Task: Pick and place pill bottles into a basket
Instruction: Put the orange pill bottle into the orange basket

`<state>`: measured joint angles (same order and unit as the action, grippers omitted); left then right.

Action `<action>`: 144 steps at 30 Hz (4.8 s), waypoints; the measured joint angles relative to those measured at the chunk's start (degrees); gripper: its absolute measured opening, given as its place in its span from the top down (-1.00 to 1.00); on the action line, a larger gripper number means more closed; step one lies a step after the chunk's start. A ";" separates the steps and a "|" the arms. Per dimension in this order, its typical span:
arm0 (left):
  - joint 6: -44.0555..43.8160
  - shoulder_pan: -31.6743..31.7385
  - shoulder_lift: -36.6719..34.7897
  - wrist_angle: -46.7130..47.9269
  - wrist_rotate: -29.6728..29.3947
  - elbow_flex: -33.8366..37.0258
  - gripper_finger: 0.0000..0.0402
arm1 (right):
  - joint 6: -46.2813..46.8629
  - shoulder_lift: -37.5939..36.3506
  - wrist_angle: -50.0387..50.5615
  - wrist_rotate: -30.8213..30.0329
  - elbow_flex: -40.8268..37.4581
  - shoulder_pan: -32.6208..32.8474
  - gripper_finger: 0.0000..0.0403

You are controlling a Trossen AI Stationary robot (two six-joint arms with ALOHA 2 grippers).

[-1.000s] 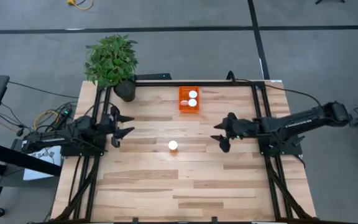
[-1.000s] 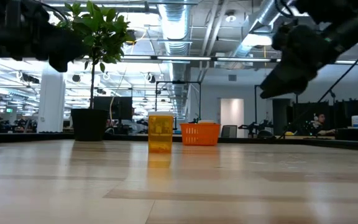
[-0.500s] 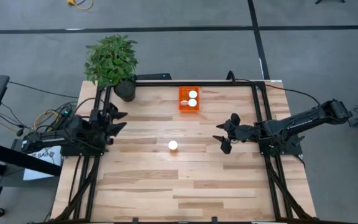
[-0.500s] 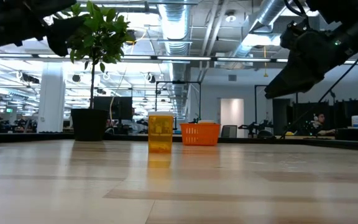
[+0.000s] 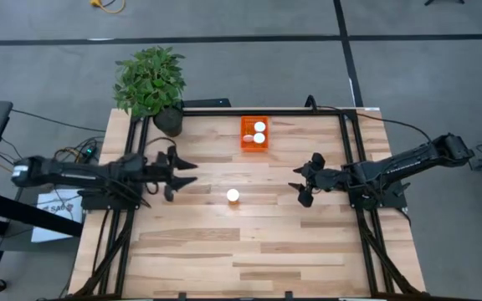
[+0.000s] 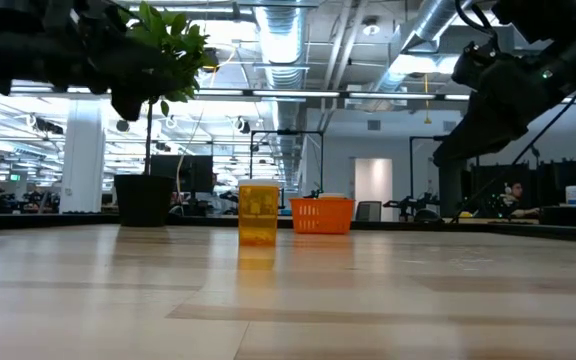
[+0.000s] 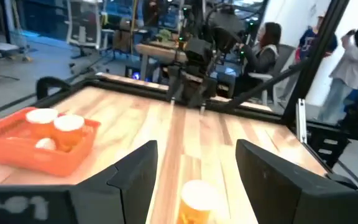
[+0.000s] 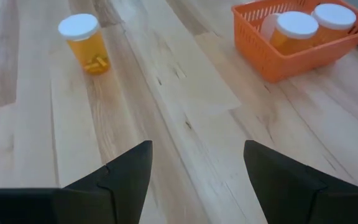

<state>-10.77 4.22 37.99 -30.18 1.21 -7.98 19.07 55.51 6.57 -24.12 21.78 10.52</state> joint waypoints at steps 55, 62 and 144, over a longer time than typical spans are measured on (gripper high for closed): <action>3.46 -10.33 62.96 -31.26 -15.17 -9.27 -0.04 | 0.03 0.02 -0.20 0.17 0.02 2.24 -0.24; 3.00 -10.32 62.96 -31.06 -10.87 -9.27 -0.04 | 0.02 0.02 -0.18 0.13 0.02 2.24 -0.24; 15.02 -6.11 62.96 -20.28 -1.48 -19.35 -0.40 | -0.02 0.02 -0.20 0.07 0.04 2.20 -0.24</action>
<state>4.25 -1.89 100.95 -50.46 -0.27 -27.33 19.05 55.53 6.37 -24.05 21.82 12.72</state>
